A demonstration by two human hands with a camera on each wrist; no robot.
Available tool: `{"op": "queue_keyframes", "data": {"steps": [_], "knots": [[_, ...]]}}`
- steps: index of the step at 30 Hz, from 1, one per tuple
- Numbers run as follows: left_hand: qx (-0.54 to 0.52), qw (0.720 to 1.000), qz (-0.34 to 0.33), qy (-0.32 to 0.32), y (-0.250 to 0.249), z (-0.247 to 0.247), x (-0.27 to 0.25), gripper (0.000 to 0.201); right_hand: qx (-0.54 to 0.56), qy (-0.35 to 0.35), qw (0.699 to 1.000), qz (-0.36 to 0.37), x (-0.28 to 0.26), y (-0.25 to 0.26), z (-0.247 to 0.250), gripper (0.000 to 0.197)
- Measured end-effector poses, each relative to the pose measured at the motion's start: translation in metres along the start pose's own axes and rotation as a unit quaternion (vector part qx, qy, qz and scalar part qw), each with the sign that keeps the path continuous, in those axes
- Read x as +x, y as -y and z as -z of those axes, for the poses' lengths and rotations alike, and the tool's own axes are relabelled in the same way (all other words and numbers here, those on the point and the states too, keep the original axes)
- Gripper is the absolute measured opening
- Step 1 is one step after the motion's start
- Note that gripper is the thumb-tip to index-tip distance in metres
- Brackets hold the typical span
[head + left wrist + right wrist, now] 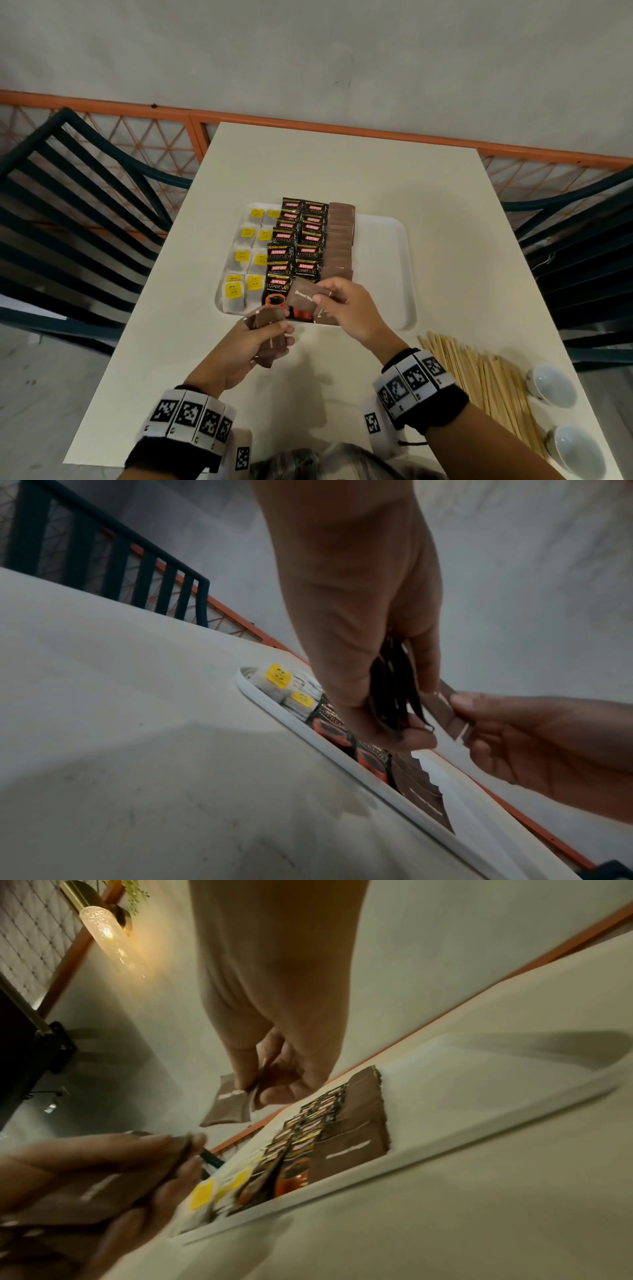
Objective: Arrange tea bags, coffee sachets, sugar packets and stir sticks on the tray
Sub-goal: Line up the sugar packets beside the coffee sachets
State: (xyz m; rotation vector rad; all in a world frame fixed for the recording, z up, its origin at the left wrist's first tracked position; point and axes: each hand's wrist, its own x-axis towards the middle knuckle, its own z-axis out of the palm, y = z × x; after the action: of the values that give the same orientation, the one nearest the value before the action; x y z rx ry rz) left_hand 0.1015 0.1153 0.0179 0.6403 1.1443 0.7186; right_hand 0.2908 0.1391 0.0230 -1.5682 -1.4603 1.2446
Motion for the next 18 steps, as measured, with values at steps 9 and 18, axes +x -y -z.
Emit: {"op": "queue_keyframes", "data": {"steps": [9,18], "knots": [[-0.147,0.989,0.017,0.017,-0.005,0.013,-0.005,0.023,-0.152,-0.016,0.988,0.006,0.005,-0.038,0.026,0.015],[-0.13,0.991,0.023,0.015,-0.006,0.013,-0.006,0.035,-0.291,0.002,0.955,0.059,0.007,-0.043,0.022,0.02]]}}
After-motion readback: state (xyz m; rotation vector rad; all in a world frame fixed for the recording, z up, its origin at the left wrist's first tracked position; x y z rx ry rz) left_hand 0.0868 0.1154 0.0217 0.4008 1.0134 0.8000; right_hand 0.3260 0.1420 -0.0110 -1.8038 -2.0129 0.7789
